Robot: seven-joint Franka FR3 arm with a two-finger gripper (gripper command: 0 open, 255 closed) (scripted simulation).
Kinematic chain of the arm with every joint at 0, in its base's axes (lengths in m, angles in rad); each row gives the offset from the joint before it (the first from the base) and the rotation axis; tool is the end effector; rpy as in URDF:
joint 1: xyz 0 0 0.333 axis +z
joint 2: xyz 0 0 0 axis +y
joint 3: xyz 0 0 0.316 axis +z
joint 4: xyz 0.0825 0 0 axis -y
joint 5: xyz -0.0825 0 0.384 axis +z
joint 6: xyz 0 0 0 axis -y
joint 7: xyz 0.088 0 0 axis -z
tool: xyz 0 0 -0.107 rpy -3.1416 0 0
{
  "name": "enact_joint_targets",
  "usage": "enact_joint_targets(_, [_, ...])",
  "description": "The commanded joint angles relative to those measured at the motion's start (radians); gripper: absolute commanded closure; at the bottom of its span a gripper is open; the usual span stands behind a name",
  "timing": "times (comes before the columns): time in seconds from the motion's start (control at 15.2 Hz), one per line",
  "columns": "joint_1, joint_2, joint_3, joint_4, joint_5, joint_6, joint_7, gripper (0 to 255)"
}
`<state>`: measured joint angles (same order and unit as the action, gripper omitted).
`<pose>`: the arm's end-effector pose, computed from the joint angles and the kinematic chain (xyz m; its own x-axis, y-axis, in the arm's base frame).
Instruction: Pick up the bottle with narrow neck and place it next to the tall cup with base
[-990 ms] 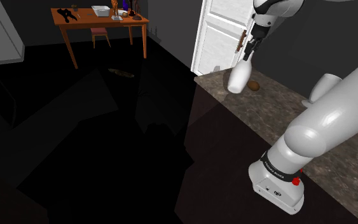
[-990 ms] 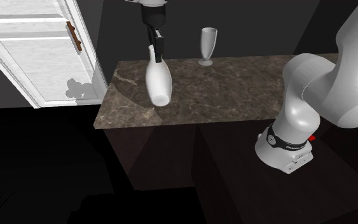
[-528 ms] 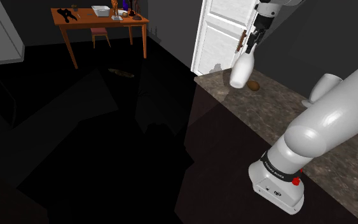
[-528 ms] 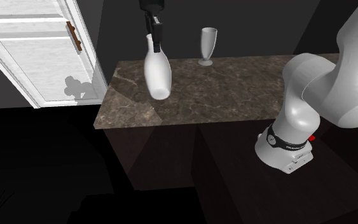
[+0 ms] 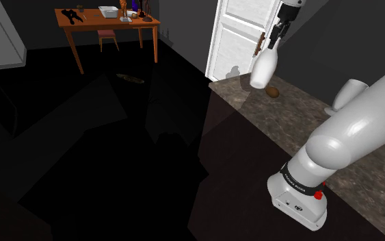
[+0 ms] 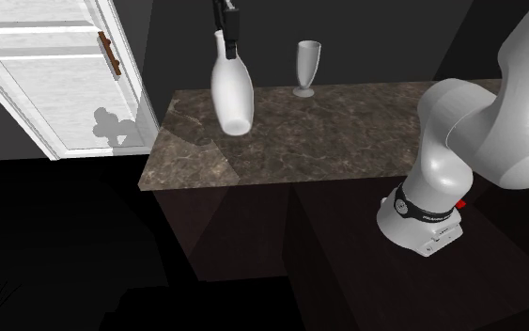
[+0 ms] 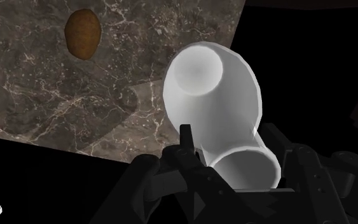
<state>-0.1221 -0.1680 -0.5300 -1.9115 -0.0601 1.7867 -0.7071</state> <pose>0.3997 -0.3316 0.5577 0.9968 0.0724 0.0327 0.0726 -0.9973 -0.0058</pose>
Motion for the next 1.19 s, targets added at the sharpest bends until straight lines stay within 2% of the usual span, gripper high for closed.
enact_joint_targets(0.0, [0.001, 0.003, 0.001, 0.030, 0.002, -0.027, 0.000, 255])
enact_joint_targets(1.12, [0.005, 0.056, -0.004, 0.313, 0.029, -0.264, -0.017, 255])
